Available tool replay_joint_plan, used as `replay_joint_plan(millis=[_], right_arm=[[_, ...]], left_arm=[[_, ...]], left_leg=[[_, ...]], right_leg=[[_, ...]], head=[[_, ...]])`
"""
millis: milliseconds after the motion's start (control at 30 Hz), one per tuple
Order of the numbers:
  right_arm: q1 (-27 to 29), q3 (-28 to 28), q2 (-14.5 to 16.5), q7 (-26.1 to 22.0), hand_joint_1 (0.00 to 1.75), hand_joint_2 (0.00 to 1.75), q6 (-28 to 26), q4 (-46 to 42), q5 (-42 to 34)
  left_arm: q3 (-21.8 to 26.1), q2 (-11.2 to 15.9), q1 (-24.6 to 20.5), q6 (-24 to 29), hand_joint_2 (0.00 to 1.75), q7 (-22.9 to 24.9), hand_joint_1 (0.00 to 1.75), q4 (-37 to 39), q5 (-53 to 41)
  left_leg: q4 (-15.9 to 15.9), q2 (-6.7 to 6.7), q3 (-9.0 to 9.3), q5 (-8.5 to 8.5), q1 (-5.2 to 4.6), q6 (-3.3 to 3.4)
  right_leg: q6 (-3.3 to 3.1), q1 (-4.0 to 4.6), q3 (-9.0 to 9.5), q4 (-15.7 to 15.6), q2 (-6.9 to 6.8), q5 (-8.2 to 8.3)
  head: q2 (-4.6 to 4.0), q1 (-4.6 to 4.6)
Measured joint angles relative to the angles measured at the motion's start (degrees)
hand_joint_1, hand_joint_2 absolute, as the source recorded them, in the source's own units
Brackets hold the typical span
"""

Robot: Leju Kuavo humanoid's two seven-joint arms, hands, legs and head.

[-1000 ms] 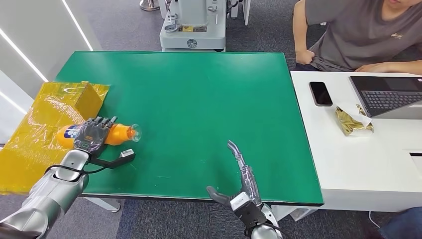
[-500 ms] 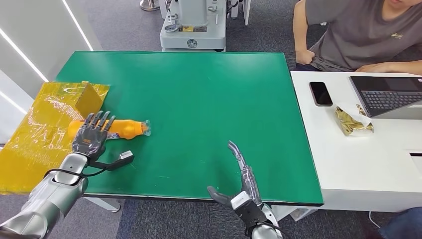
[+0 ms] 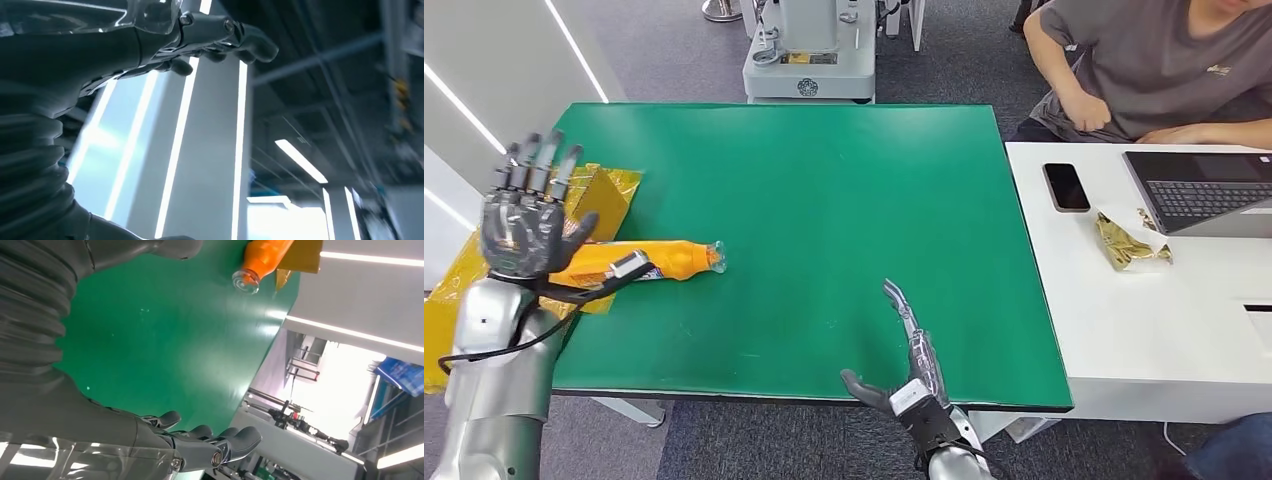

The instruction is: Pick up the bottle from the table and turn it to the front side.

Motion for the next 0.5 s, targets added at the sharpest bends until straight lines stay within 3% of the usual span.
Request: replay_joint_plan(millis=[100,200,367,500], right_arm=[[-0.7,0.5,0.0,-1.1,0.00,1.75,-0.6,0.9,-1.9],[-1.2,1.2,0.0,-2.2,0.00,1.75,-1.0,1.7,-3.4],[-1.9,2.5,0.4,-3.8,0.00,1.75,-2.3,3.2,-4.9],[-2.3,3.1,0.7,-4.5,0.00,1.75,-3.5,3.8,-5.3]], left_arm=[[6.7,-3.4,-0.8,0.0,1.75,-1.8,0.00,-4.2,3.2],[9.5,-5.7,-1.6,0.0,1.75,-2.1,0.00,-6.0,7.3],[9.2,-9.0,-2.0,0.0,1.75,-2.2,0.00,-5.8,19.8],[4.9,-10.2,-2.3,-0.9,1.75,-2.4,0.00,-2.7,34.4]], left_leg=[[0.0,-0.12,0.01,0.02,0.02,-0.02],[0.0,-0.20,0.01,0.04,0.03,-0.05],[0.0,-0.20,0.02,0.04,0.03,-0.06],[0.0,-0.22,0.03,0.04,0.00,-0.05]], right_leg=[[-0.01,0.00,0.03,0.0,-0.13,0.00],[-0.01,0.01,0.06,0.0,-0.22,0.00],[-0.01,0.01,0.05,0.0,-0.22,0.00],[-0.01,0.00,0.05,0.0,-0.23,0.00]], head=[[0.00,0.00],[0.00,-0.01],[0.00,0.00],[0.00,0.00]])
